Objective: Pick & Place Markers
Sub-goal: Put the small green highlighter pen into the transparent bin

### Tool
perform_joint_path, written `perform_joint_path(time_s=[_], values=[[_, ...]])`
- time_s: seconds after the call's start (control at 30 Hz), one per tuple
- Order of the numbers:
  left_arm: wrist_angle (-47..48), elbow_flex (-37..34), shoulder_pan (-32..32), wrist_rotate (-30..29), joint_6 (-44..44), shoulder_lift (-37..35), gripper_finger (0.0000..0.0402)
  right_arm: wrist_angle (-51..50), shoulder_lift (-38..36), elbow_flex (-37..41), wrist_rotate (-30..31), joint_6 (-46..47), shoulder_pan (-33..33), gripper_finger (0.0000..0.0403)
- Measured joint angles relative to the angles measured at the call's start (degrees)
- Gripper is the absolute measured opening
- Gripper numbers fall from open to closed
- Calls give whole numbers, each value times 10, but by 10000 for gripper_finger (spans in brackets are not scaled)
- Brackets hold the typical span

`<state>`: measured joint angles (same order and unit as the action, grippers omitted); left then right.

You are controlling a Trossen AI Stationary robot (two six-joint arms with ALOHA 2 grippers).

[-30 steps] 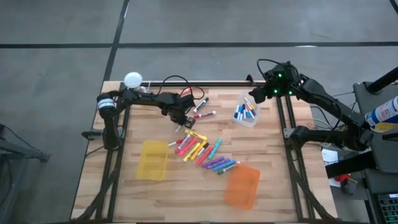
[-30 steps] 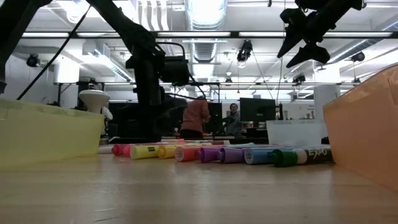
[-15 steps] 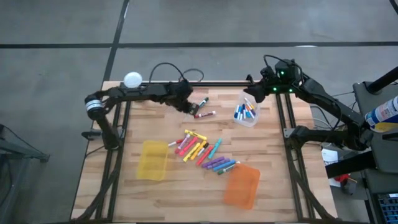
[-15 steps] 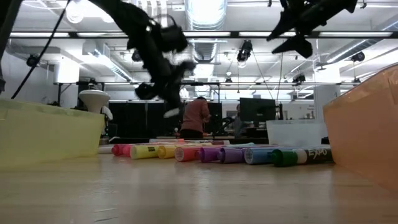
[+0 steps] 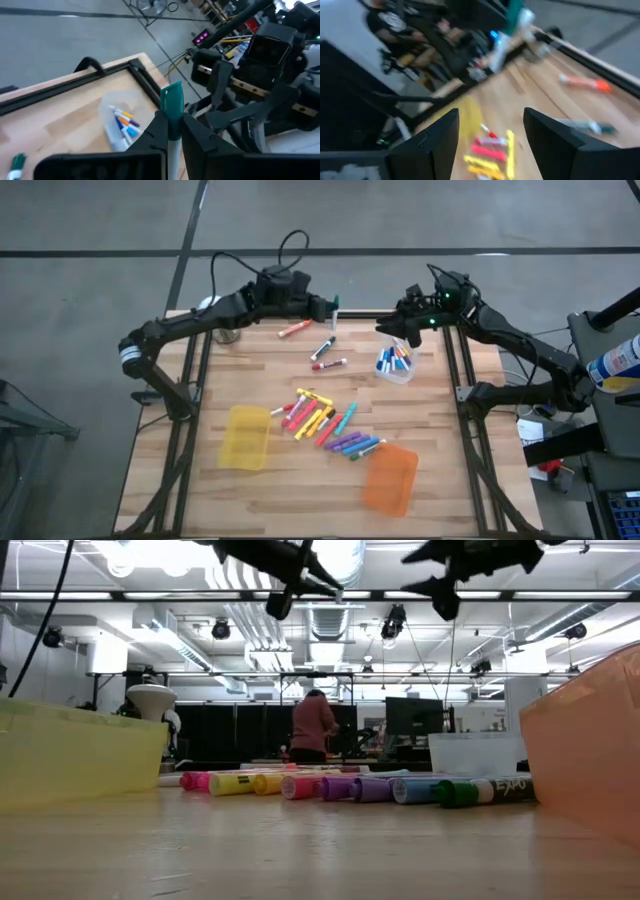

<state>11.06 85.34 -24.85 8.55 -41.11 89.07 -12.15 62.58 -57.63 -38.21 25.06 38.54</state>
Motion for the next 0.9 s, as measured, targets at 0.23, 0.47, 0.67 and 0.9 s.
perform_joint_path(time_s=[0.23,0.47,0.67,0.9], values=[[-55,18,10,9,-4,2,25,147,44,0,4,47,-42,214],[-75,17,12,11,-14,4,25,237,100,0,8,99,-55,215],[-75,16,21,9,-14,5,25,314,141,-1,7,146,-63,214],[-76,16,26,24,-26,5,25,313,172,-25,9,143,-64,215]])
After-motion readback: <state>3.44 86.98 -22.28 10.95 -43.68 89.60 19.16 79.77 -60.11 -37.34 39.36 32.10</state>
